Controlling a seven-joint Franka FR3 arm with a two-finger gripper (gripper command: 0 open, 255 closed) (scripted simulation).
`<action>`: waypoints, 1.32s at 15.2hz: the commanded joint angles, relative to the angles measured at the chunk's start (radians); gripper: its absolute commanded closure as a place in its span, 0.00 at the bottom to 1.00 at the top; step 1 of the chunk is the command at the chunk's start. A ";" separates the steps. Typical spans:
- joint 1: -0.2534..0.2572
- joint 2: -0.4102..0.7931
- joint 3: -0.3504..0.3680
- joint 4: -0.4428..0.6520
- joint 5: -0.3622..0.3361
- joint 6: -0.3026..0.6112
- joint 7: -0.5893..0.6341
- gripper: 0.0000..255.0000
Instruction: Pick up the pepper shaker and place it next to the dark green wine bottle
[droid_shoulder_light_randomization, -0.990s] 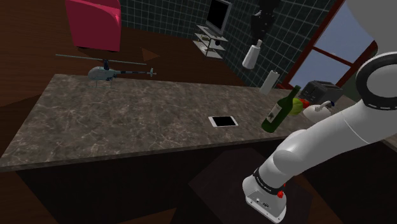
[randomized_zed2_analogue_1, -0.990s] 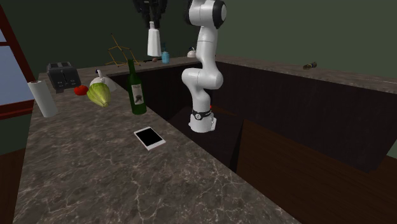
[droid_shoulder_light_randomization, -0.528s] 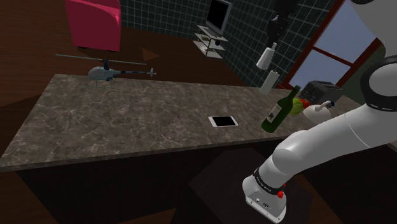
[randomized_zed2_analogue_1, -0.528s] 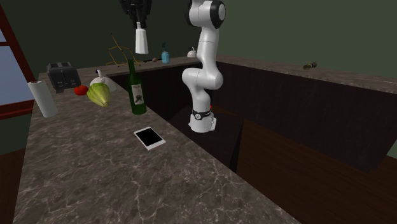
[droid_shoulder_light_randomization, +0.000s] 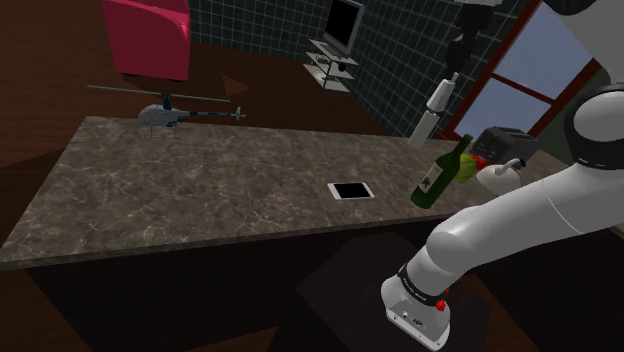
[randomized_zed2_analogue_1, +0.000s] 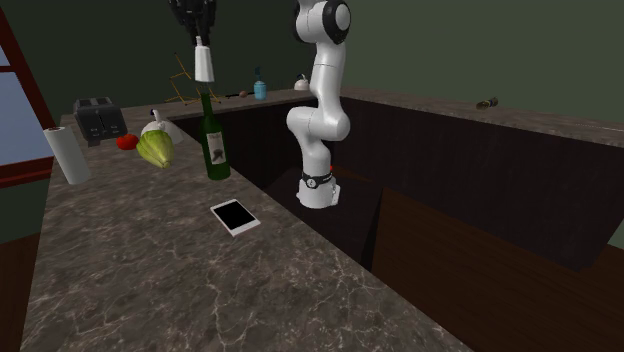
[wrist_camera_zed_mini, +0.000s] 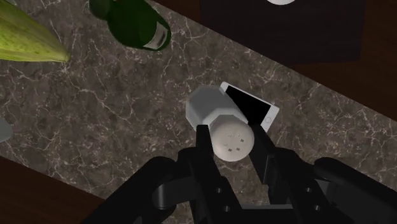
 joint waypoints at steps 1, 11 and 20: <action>-0.014 0.005 -0.044 0.002 -0.021 0.014 -0.063 1.00; -0.082 0.146 -0.271 0.144 -0.053 0.073 -0.372 1.00; -0.131 0.229 -0.383 0.160 -0.023 0.161 -0.510 1.00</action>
